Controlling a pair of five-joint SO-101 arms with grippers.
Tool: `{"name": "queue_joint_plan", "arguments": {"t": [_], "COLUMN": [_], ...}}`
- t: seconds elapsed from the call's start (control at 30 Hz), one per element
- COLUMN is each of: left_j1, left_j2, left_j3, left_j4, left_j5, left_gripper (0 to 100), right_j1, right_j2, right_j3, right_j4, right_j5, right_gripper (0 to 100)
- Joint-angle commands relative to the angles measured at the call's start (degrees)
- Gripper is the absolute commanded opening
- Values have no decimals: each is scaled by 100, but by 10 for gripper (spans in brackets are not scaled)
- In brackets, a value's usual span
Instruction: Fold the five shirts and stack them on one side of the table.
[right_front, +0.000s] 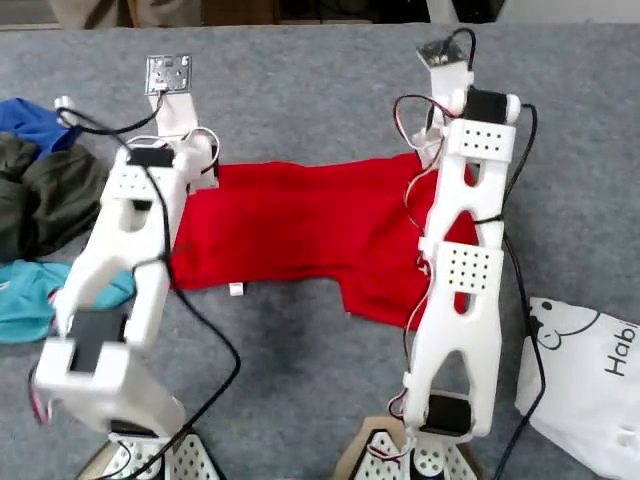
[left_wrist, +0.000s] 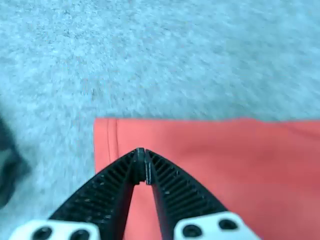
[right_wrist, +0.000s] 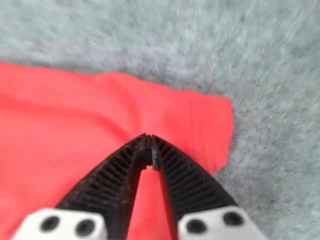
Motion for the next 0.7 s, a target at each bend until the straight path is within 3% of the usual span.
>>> {"name": "queue_joint_plan", "arguments": {"t": [0.0, 0.3, 0.67], "left_j1": [-211, -519, -712], "left_j2": [1235, 3582, 3899], "left_j3": [-1196, -4290, -6127], "left_j4": [9, 2233, 3648], "left_j5": [62, 26, -149], "left_gripper": [19, 19, 19], "right_j1": [207, 426, 523], "right_j2": [101, 769, 655], "right_j3": [-40, -48, -611], "right_j4": [-123, -914, -703], "right_j5": [9, 44, 44], "right_gripper": [5, 5, 5]}}
